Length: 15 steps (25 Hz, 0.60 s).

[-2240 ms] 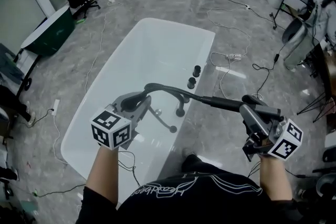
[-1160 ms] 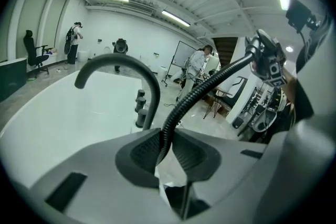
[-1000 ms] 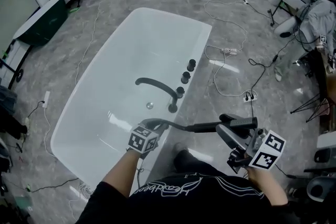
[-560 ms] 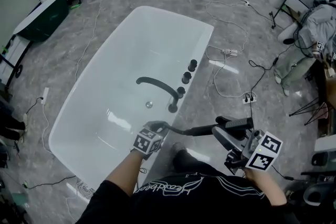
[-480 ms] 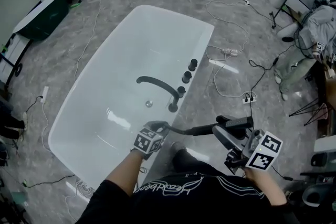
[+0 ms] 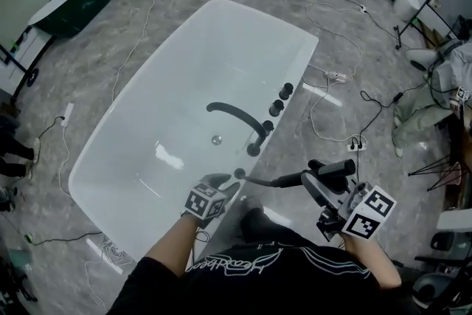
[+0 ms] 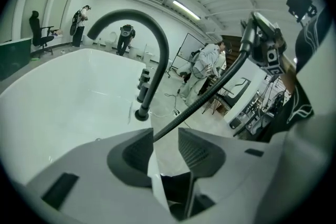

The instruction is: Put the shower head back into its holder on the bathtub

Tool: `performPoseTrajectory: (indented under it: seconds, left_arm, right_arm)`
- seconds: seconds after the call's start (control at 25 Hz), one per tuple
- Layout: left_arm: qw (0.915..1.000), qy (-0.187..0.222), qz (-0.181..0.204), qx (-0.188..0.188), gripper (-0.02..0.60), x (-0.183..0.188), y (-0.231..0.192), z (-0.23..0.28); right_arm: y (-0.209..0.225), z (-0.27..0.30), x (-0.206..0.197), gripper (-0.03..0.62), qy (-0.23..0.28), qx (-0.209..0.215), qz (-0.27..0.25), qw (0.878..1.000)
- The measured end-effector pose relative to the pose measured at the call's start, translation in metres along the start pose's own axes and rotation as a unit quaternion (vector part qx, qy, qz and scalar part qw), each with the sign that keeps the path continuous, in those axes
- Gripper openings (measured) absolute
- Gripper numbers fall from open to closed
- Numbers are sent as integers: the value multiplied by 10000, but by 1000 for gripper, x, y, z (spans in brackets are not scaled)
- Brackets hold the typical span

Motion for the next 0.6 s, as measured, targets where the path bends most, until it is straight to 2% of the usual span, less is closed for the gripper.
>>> performPoseTrajectory:
  seconds: [0.2, 0.36, 0.6]
  left_arm:
    - [9968, 677, -420, -42, 129, 13, 4, -38]
    - [9900, 1217, -714, -58, 33, 20, 11, -68]
    - [9854, 1607, -551, 55, 5, 37, 28, -108]
  right_arm:
    - [6, 31, -15, 138, -348, 109, -197, 9991]
    - [10, 58, -31, 138, -620, 224, -370, 9971]
    - [12, 95, -56, 138, -1081, 411, -1053, 9877]
Point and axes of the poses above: the fingertips, and each gripper's own axes: z forward along the fingers, y to its right, x out of its top, the point moved 7 cm from there along -z, backward along the fingers, and after that the axes turned 6 degrees about y, right-handed, at the moved point
